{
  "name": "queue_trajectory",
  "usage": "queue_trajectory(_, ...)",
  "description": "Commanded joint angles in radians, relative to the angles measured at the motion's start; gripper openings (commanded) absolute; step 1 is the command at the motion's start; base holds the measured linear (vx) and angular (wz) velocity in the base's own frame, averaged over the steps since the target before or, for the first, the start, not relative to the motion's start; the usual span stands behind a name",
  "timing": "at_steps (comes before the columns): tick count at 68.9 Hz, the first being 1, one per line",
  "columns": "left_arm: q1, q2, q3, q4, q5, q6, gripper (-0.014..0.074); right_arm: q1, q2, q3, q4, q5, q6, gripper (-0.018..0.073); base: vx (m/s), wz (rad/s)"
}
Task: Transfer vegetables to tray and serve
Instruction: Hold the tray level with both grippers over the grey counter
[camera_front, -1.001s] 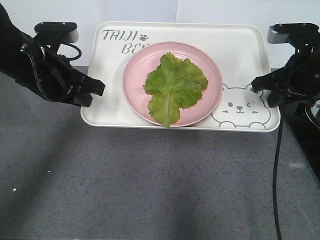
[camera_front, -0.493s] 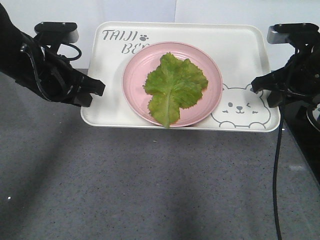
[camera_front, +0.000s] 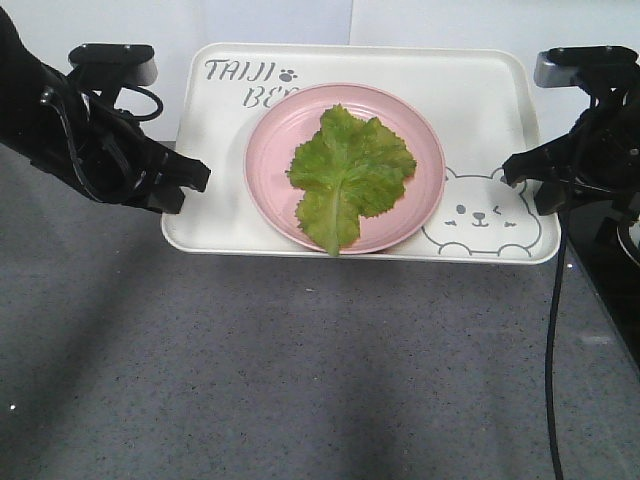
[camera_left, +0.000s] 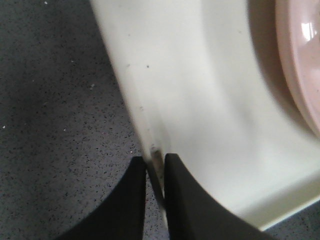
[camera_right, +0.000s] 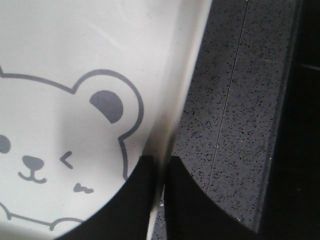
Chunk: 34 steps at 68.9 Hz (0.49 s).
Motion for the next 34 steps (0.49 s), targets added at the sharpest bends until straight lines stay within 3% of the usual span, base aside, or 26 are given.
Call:
queue_trajectory(1,-0.035,-0.045,-0.033,-0.192,-0.114,0.027,-0.0006,0.026,-0.043,-0.026,0.197,-0.06,-0.04,-0.0006,0.02,0.0)
queue_trajectory(34,-0.035,-0.045,-0.033,-0.192,-0.114,0.027,-0.0006,0.026,-0.043,-0.026,0.197,-0.06,-0.04,-0.0006,0.01,0.01)
